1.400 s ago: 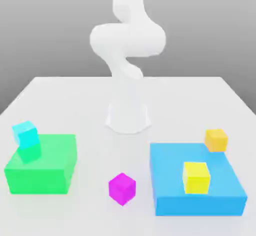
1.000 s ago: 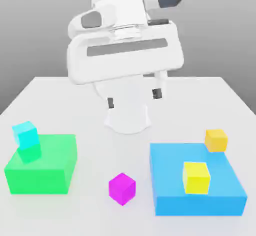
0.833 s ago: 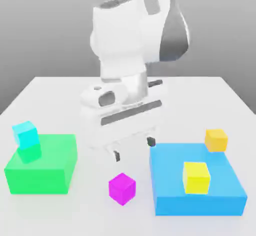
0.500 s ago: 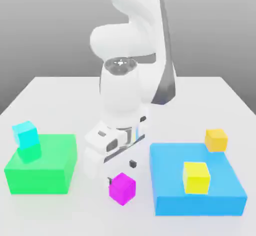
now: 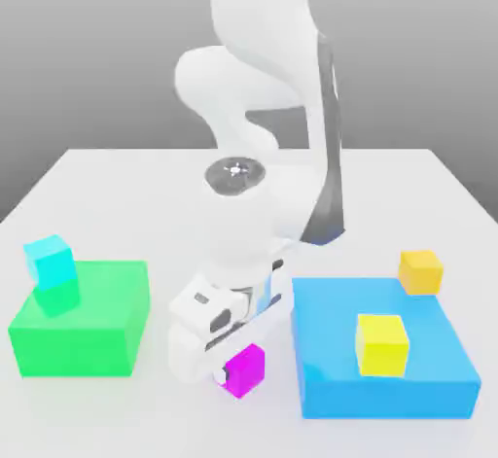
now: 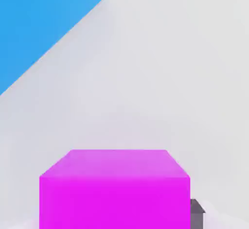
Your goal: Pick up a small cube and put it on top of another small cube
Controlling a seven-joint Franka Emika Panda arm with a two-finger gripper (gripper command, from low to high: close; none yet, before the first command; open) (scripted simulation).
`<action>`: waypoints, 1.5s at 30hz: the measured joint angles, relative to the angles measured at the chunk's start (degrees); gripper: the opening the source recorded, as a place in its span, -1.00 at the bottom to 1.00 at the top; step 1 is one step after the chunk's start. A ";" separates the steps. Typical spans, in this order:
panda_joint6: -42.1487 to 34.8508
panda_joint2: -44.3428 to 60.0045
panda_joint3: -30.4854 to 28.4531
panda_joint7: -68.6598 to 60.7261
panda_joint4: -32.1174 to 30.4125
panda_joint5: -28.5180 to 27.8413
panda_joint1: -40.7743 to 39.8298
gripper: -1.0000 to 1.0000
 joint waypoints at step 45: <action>-35.32 -34.26 -28.23 6.55 2.83 -29.29 -25.05 -1.00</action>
